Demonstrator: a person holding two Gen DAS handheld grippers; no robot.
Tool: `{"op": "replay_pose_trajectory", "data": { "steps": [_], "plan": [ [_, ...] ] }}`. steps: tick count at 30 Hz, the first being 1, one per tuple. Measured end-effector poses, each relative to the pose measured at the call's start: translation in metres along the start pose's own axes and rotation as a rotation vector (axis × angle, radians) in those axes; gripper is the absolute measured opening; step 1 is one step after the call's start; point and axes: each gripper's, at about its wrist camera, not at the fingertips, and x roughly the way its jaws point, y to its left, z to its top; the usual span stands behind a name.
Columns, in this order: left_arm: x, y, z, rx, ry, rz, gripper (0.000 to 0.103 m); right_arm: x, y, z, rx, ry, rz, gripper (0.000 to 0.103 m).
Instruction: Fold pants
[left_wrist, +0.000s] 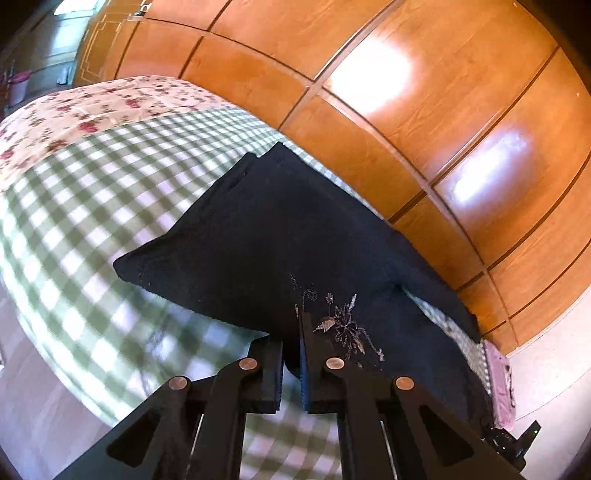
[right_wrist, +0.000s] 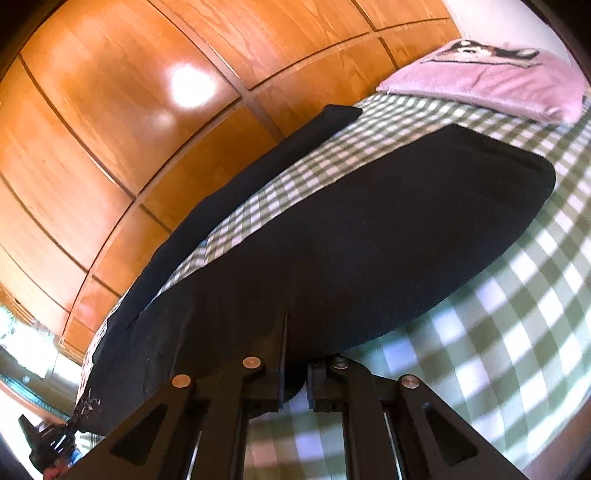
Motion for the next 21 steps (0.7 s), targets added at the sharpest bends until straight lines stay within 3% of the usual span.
{"op": "replay_pose_trajectory", "data": {
  "steps": [5,10,12,16,18,21],
  "plan": [
    [0.007,0.018,-0.01,-0.029,0.056,0.033,0.008,-0.003,-0.007,-0.01,0.013,0.026,0.023,0.011],
    [0.008,0.014,-0.012,-0.037,0.051,0.105,0.026,-0.005,-0.038,0.002,0.194,-0.023,0.098,0.025],
    [-0.003,0.013,-0.009,-0.064,0.005,0.092,0.03,-0.008,-0.052,0.009,0.257,-0.061,0.095,0.03],
    [-0.028,0.014,-0.003,-0.093,-0.117,0.126,0.033,-0.014,-0.09,0.024,0.42,-0.144,0.069,0.029],
    [-0.039,0.007,-0.001,-0.066,-0.175,0.157,0.033,-0.014,-0.095,0.03,0.422,-0.134,0.03,0.01],
    [-0.057,-0.009,-0.001,0.005,-0.284,0.213,0.033,-0.032,-0.084,0.036,0.329,-0.185,-0.034,0.01]
  ]
}}
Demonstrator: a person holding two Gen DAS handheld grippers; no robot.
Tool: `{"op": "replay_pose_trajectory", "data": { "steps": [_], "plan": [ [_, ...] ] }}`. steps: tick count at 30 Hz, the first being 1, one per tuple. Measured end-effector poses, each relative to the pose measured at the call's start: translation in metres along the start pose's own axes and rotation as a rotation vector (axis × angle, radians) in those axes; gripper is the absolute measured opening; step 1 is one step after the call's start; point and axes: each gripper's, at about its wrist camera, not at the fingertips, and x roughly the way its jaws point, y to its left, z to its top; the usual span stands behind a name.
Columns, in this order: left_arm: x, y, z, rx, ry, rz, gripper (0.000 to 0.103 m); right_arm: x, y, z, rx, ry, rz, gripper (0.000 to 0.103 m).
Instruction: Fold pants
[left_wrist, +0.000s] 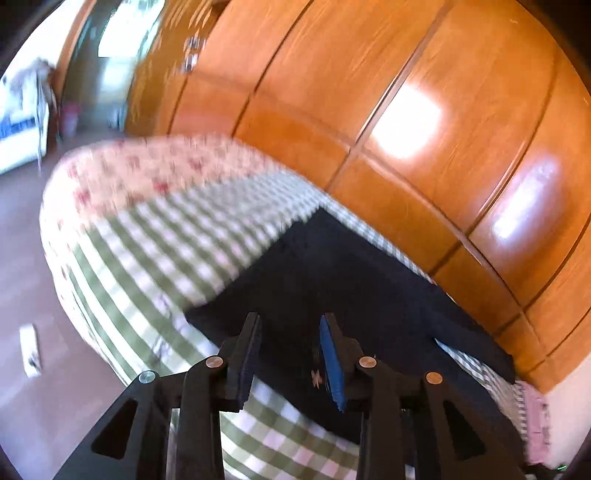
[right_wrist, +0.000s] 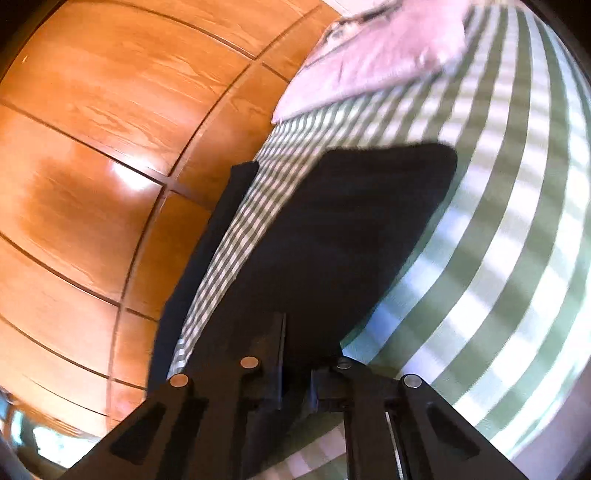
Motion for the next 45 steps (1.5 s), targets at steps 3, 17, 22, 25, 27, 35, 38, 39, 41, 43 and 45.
{"op": "replay_pose_trajectory", "data": {
  "steps": [3,17,22,25,27,35,38,39,41,43,45],
  "plan": [
    [-0.013,-0.015,0.006,0.072,-0.095,-0.01,0.039,-0.009,0.019,-0.002,-0.131,-0.044,-0.061,0.01],
    [0.131,-0.173,-0.013,0.318,0.228,-0.222,0.053,-0.041,0.04,0.023,-0.178,-0.257,-0.194,0.049],
    [0.185,-0.205,-0.023,0.395,0.277,-0.081,0.054,0.039,0.085,0.031,-0.332,0.029,-0.072,0.049],
    [0.205,-0.197,-0.04,0.41,0.316,-0.041,0.056,0.089,0.107,0.03,-0.391,0.13,-0.044,0.049],
    [0.199,-0.193,-0.039,0.391,0.283,-0.079,0.06,0.125,0.118,0.034,-0.393,0.189,-0.031,0.049],
    [0.197,-0.185,-0.042,0.363,0.243,-0.142,0.065,0.25,0.137,0.069,-0.251,0.251,-0.103,0.05],
    [0.195,-0.183,-0.043,0.361,0.229,-0.151,0.065,0.271,0.136,0.087,-0.176,0.195,-0.115,0.05],
    [0.195,-0.182,-0.043,0.361,0.224,-0.154,0.065,0.276,0.137,0.09,-0.169,0.187,-0.124,0.05],
    [0.196,-0.181,-0.044,0.361,0.219,-0.156,0.065,0.289,0.14,0.098,-0.165,0.176,-0.148,0.05],
    [0.196,-0.182,-0.046,0.36,0.216,-0.16,0.065,0.303,0.139,0.106,-0.164,0.158,-0.16,0.05],
    [0.196,-0.182,-0.047,0.358,0.214,-0.165,0.065,0.309,0.14,0.11,-0.162,0.143,-0.166,0.047]
  ]
}}
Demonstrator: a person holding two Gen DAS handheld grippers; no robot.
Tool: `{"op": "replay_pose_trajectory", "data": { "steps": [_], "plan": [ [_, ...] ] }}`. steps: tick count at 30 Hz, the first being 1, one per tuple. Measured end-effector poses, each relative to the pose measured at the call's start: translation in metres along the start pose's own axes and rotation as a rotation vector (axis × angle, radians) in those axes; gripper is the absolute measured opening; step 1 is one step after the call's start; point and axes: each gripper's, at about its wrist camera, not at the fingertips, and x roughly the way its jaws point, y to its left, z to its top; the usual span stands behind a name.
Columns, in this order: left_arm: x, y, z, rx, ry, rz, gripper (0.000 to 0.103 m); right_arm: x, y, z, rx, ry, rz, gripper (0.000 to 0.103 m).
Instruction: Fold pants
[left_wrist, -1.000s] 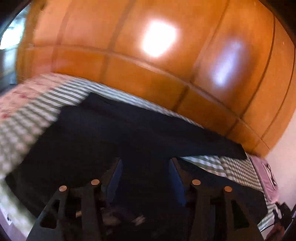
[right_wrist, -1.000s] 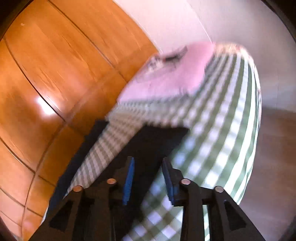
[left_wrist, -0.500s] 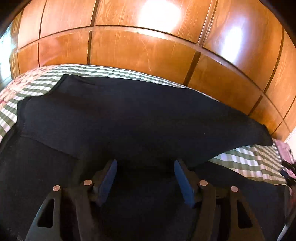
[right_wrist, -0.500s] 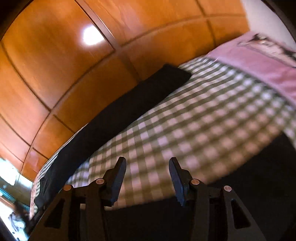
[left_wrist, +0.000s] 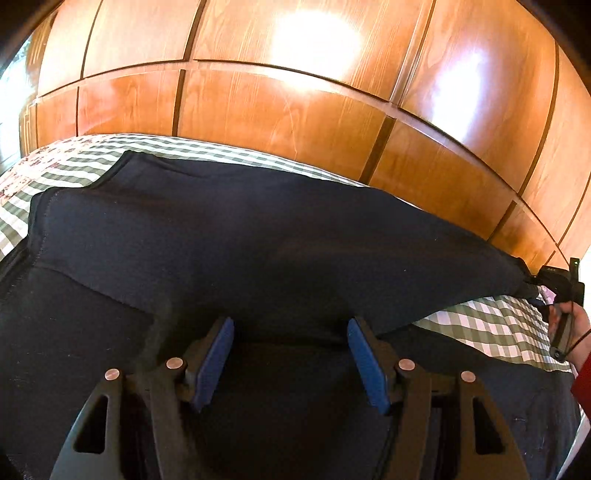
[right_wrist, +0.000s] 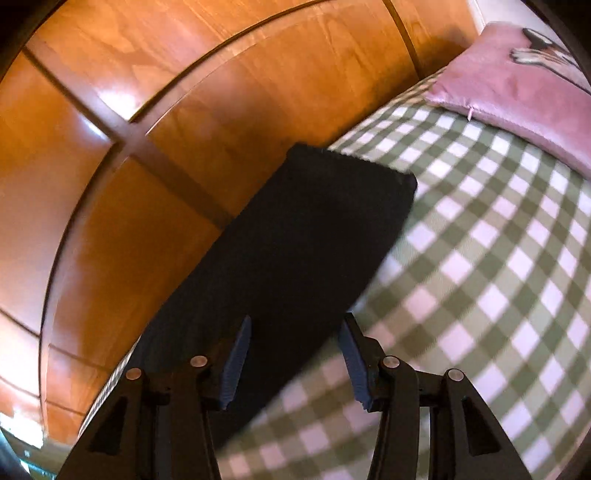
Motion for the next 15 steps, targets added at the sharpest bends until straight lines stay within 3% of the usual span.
{"op": "replay_pose_trajectory", "data": {
  "steps": [1,2,5,15],
  "plan": [
    [-0.001,0.0,-0.001,-0.002,-0.001,-0.004,0.065,0.002,0.0,0.002,-0.006,-0.008,-0.012,0.042],
    [-0.001,0.001,-0.001,-0.004,-0.001,-0.009,0.065,0.003,0.0,0.002,-0.014,-0.01,-0.023,0.028],
    [-0.001,0.003,-0.001,-0.01,-0.002,-0.02,0.065,0.005,-0.001,0.008,-0.024,-0.008,-0.005,0.018],
    [-0.004,0.007,-0.001,-0.02,-0.002,-0.043,0.066,-0.063,-0.054,-0.014,-0.017,-0.04,-0.04,0.017]
  ]
}}
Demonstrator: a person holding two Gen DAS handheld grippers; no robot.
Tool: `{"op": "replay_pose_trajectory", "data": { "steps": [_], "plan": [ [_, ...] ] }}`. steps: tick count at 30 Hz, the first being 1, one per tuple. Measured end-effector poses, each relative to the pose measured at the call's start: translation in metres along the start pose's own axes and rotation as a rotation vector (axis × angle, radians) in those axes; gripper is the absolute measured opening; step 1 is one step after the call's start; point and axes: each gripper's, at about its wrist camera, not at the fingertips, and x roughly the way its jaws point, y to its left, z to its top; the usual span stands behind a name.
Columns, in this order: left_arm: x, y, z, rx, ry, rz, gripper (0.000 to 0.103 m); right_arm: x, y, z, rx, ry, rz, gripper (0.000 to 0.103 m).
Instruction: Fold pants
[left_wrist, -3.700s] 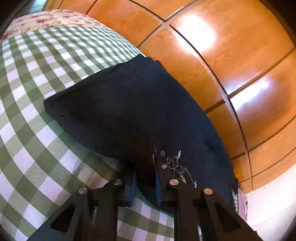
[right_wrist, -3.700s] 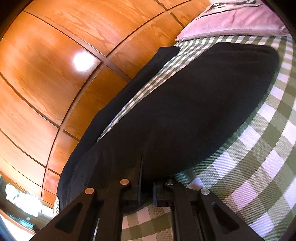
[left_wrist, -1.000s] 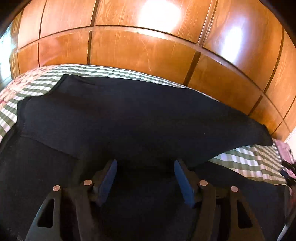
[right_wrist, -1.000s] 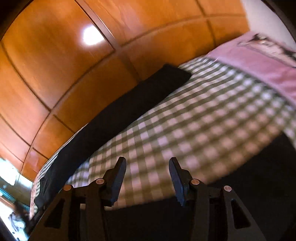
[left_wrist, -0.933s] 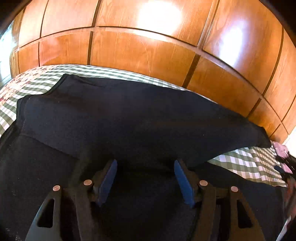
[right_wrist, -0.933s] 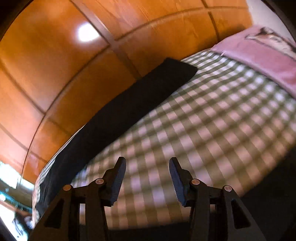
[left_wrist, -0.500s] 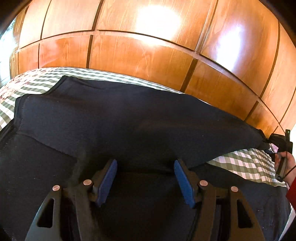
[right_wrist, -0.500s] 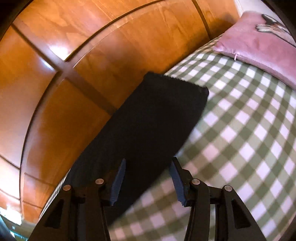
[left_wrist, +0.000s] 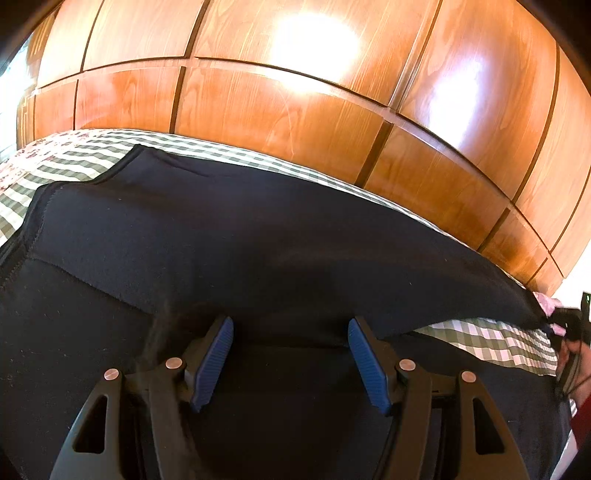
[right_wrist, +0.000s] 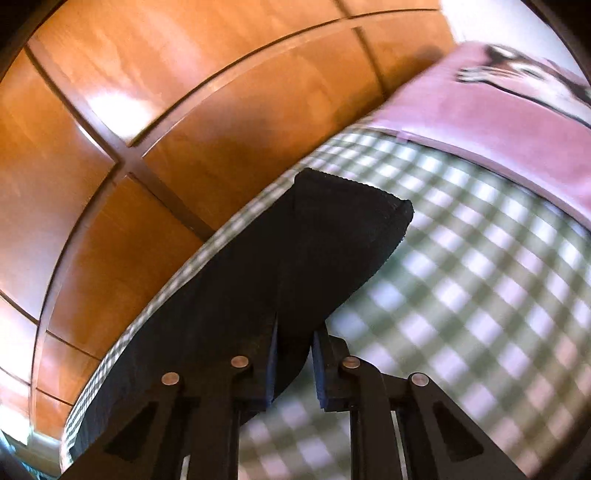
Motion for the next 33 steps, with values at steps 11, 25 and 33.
{"op": "replay_pose_trajectory", "data": {
  "steps": [11,25,33],
  "plan": [
    [-0.001,0.003,0.001,-0.007,0.004,-0.018,0.066,-0.038,0.021,-0.033,-0.117,-0.043,-0.153,0.036],
    [0.001,0.004,0.008,-0.031,0.049,-0.034,0.067,-0.003,0.163,-0.141,-0.567,0.066,0.022,0.038],
    [-0.008,0.018,0.07,-0.082,0.043,-0.109,0.066,-0.003,0.166,-0.146,-0.567,0.042,0.027,0.038]
  ]
}}
